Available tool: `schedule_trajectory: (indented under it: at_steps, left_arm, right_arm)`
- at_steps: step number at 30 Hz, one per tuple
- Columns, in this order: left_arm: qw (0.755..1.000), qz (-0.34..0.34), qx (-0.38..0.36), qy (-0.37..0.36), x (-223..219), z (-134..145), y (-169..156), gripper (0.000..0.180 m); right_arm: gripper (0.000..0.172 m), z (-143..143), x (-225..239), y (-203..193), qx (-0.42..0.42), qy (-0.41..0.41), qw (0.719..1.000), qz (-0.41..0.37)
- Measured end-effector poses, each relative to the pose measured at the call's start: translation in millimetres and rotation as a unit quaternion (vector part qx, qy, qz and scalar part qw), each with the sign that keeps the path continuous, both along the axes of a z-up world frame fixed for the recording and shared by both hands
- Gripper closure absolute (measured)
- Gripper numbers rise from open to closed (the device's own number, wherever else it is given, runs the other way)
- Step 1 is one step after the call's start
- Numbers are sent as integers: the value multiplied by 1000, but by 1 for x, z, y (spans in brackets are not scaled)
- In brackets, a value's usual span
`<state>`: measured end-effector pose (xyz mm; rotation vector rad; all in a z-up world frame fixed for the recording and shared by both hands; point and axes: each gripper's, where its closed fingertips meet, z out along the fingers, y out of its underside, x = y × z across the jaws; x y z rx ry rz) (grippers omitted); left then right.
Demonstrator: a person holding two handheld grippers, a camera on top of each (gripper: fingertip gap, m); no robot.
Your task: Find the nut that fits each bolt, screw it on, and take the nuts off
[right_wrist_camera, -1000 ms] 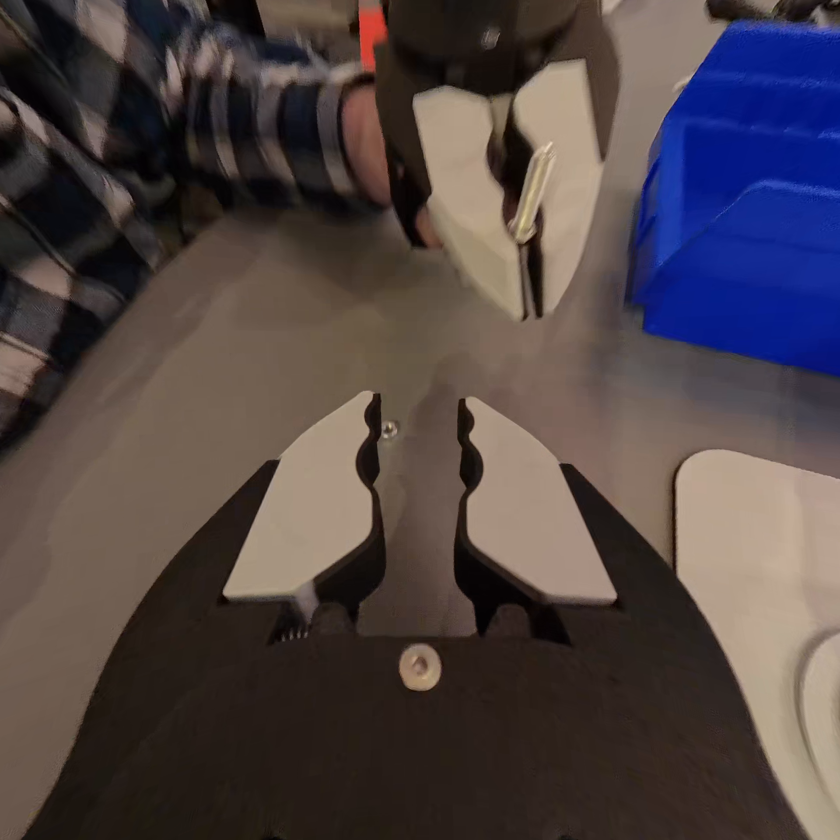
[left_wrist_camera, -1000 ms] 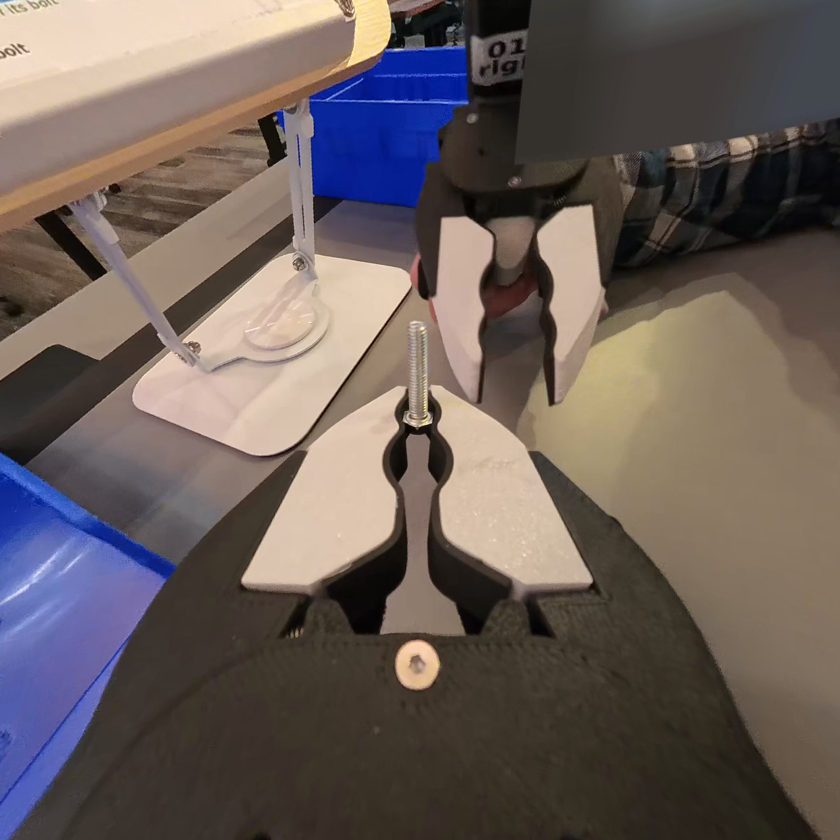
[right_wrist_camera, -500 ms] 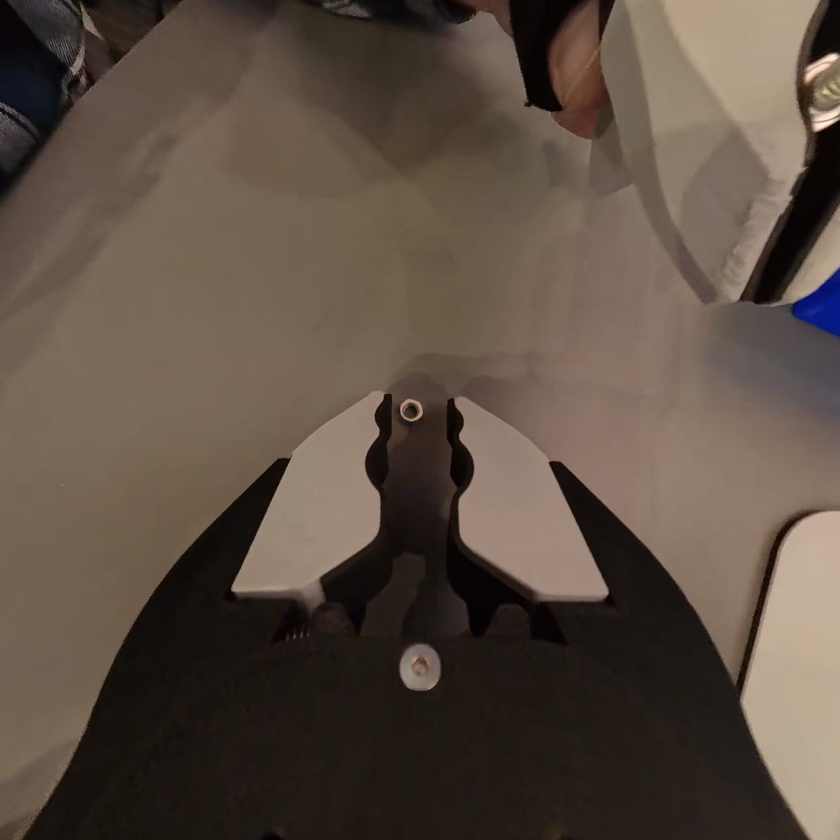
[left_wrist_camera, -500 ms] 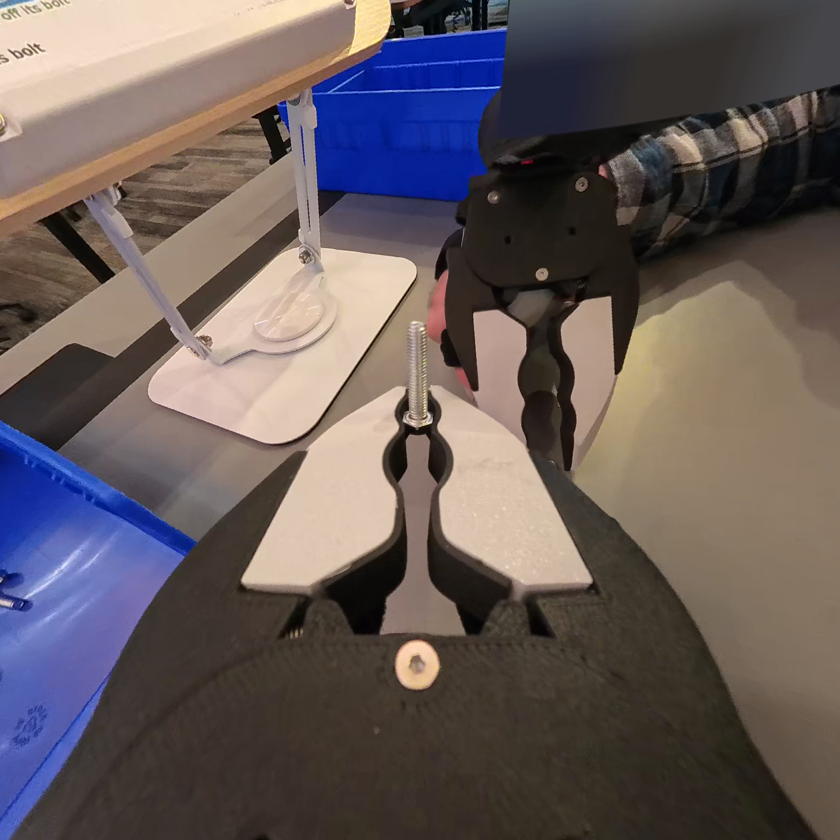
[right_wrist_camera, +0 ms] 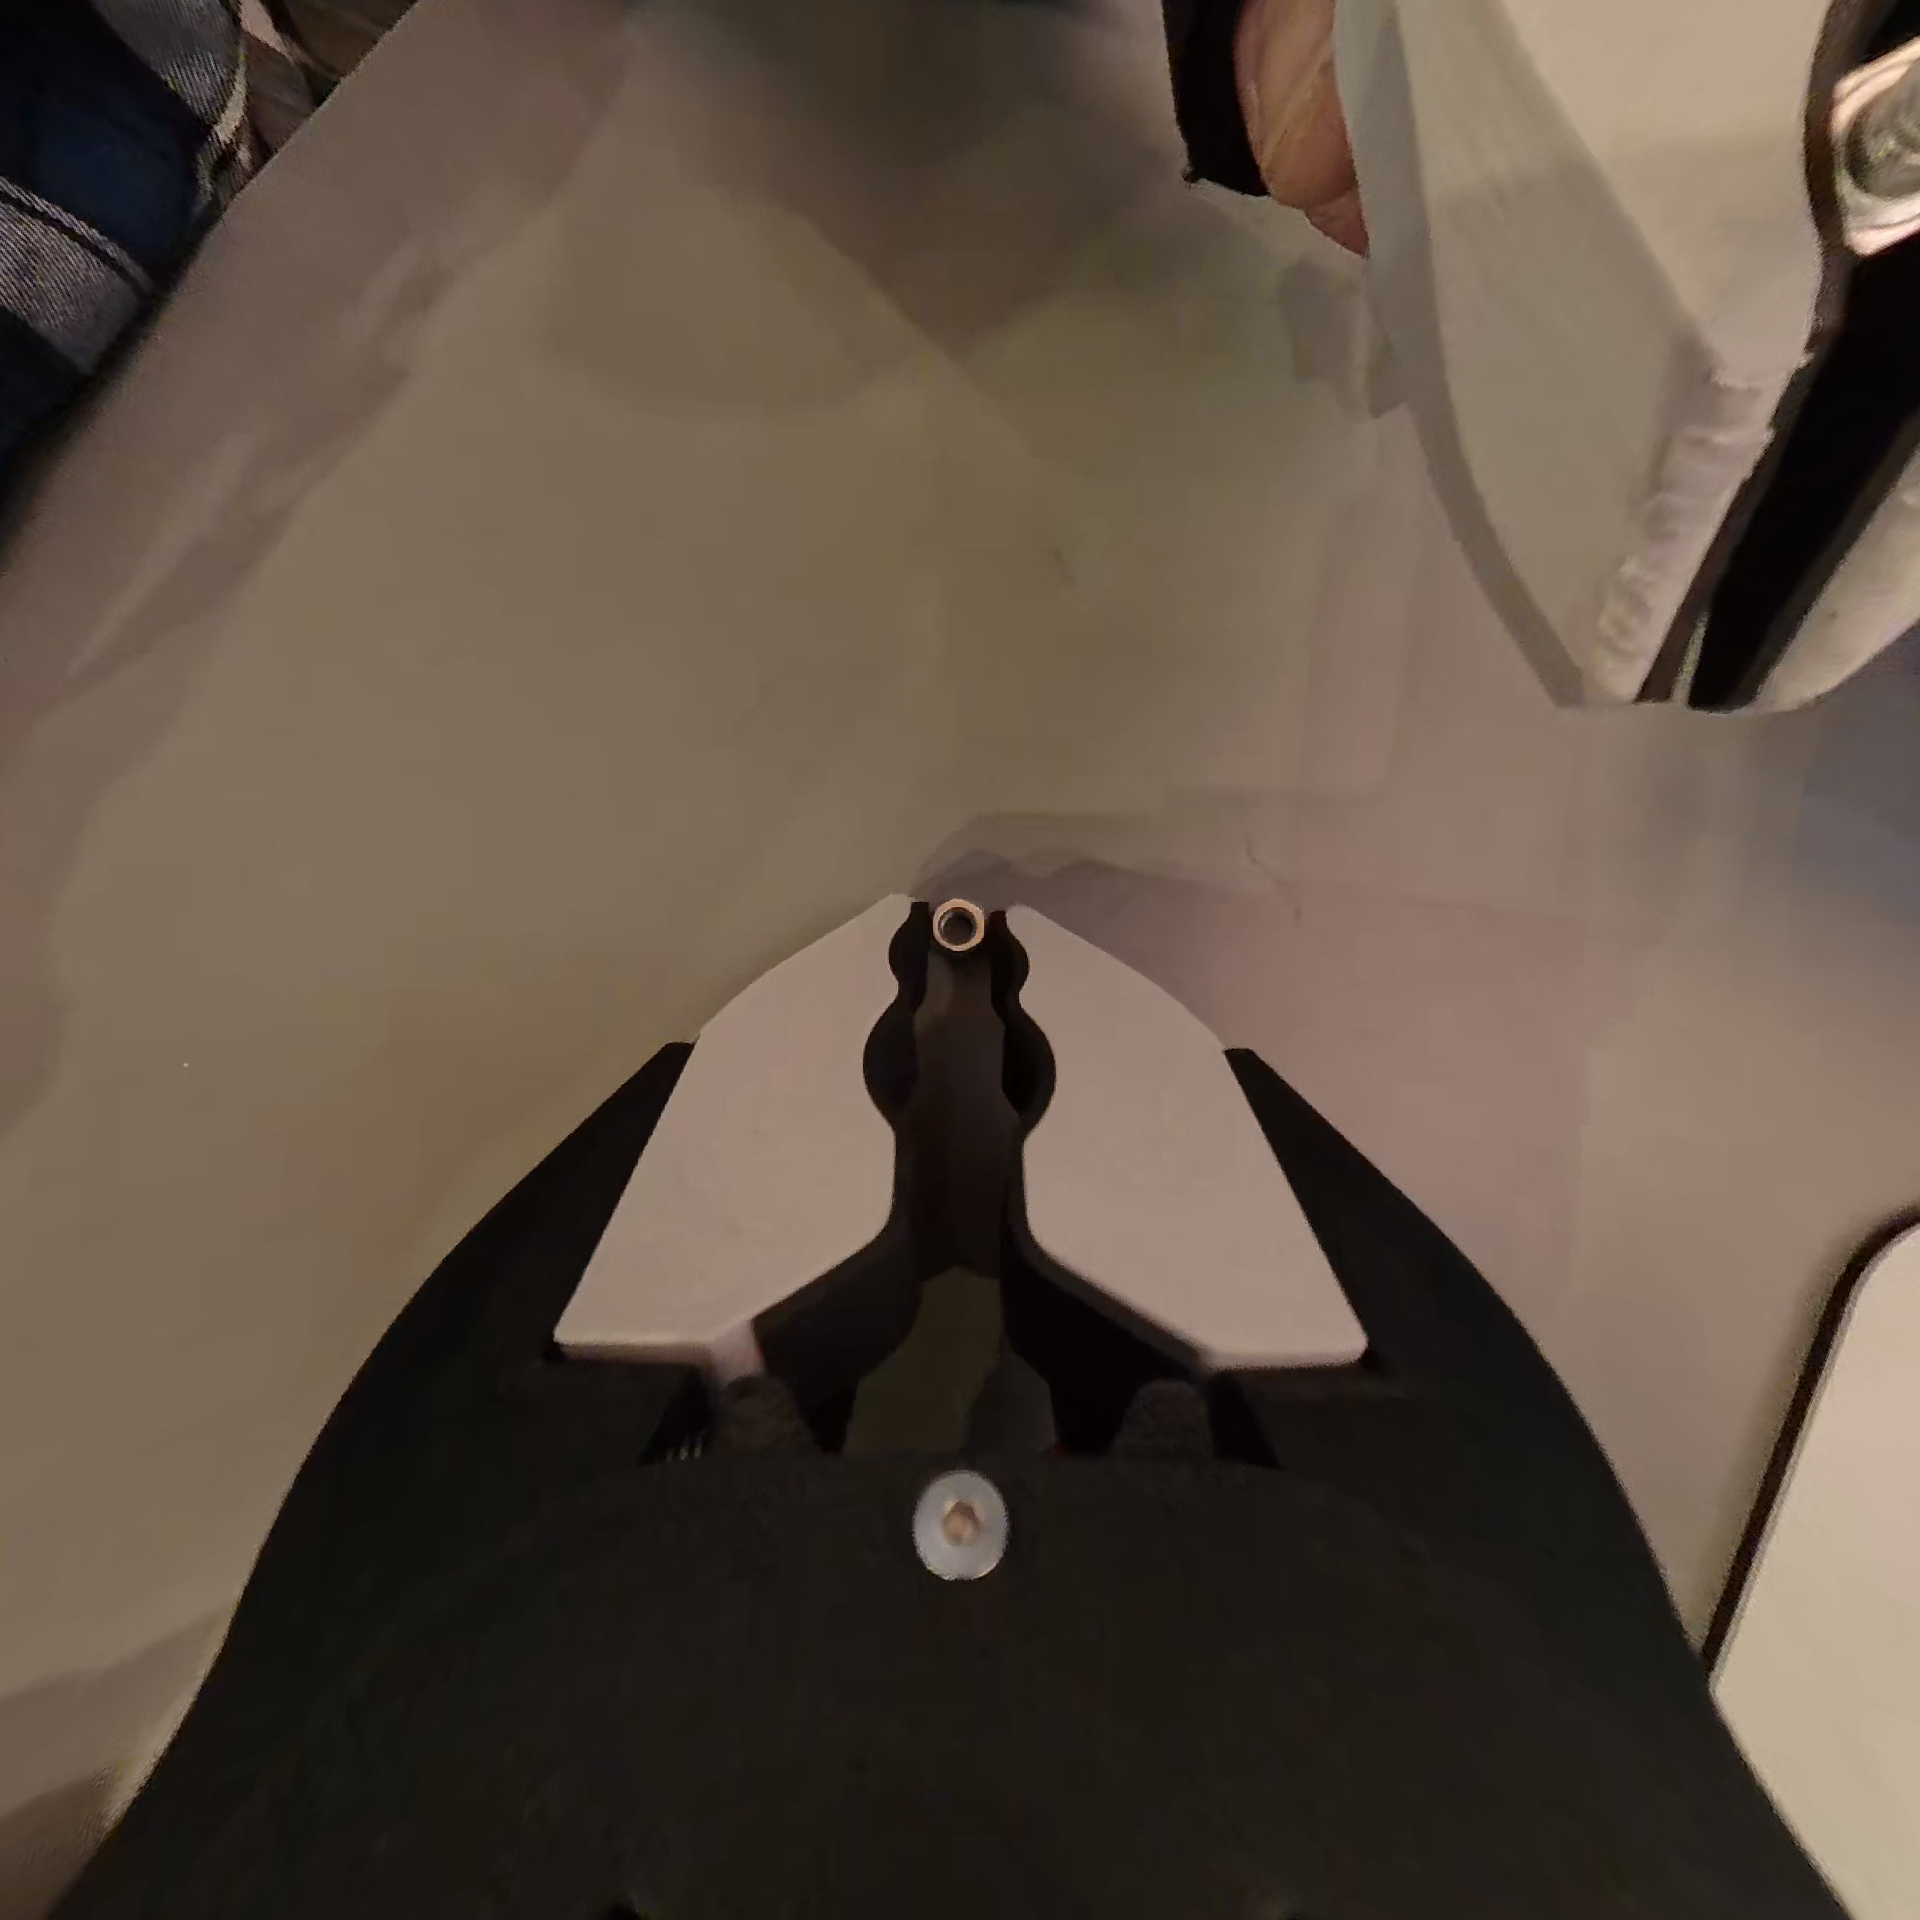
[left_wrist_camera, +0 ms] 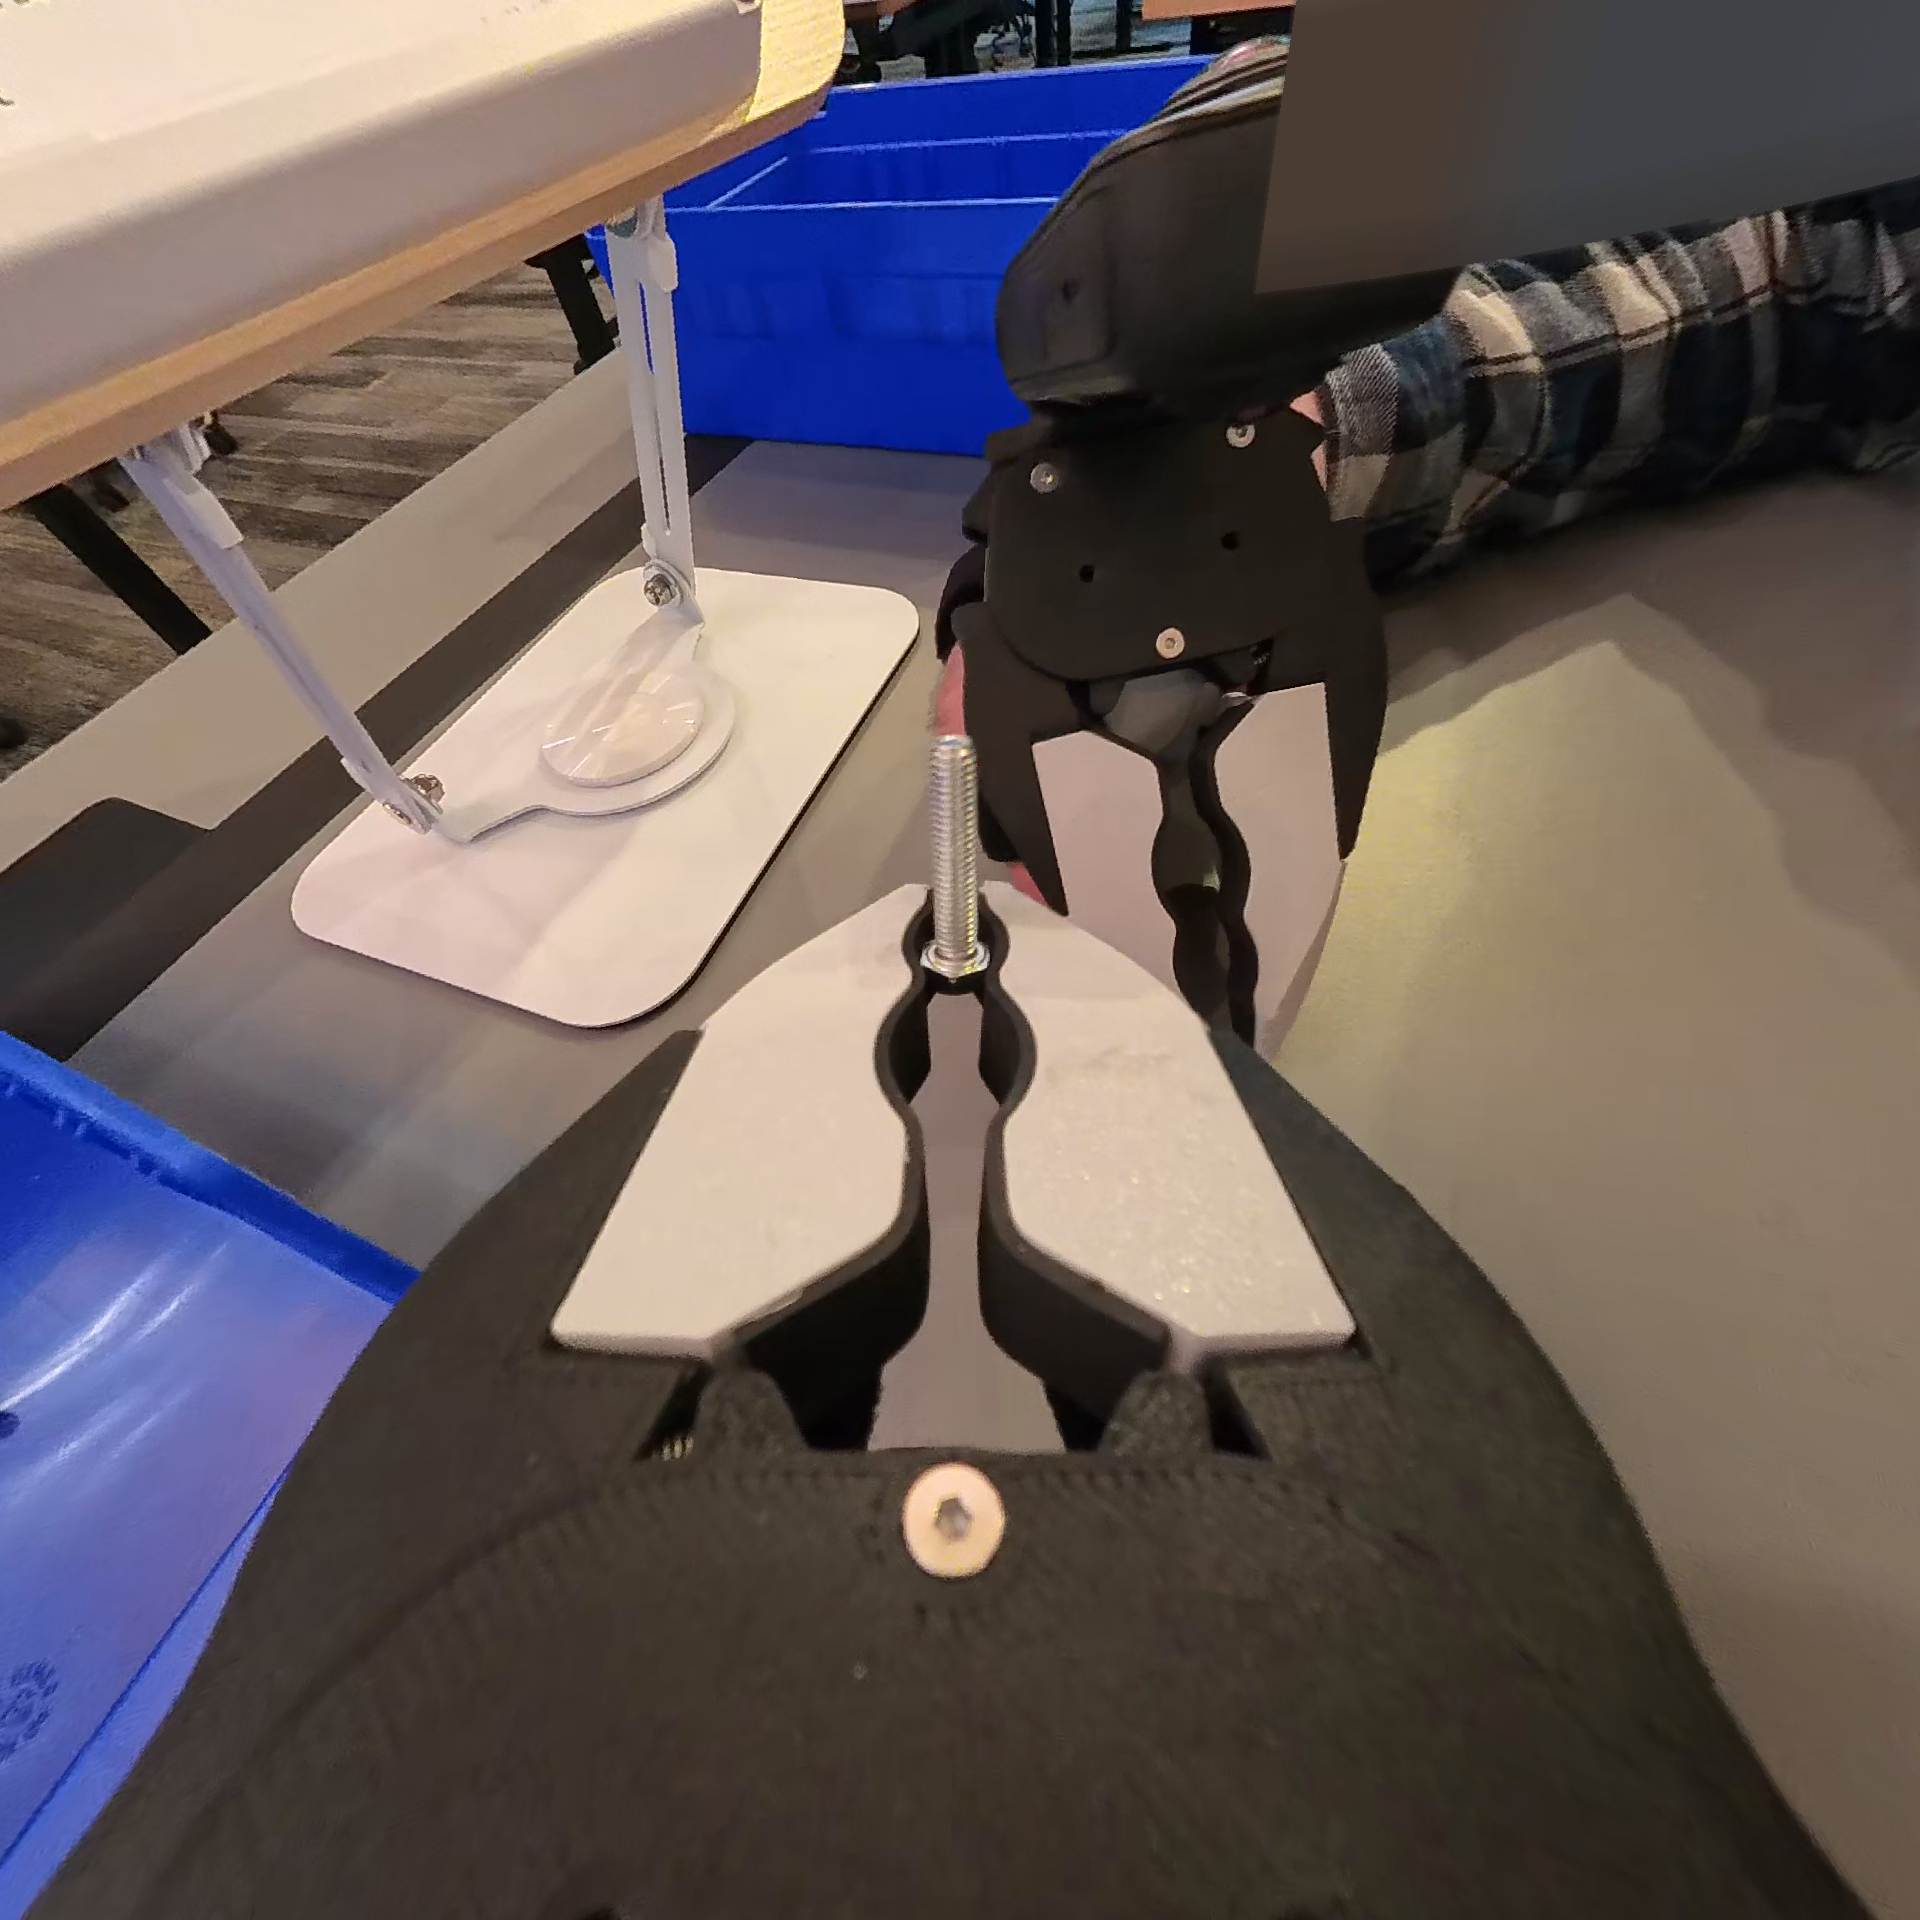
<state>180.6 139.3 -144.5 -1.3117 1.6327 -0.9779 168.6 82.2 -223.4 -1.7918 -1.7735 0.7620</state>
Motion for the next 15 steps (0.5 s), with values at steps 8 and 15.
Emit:
schedule_trajectory:
  at_steps: [8, 15]
  left_arm:
    - [1000, -2, -1, 2, 1, -1, -1, 177]
    - [1000, 9, 2, -2, 2, 0, 2, 177]
  right_arm:
    - [162, -1, 1, -1, 4, 1, 1000, 5]
    - [162, 56, 8, 11, 32, 95, 995, -17]
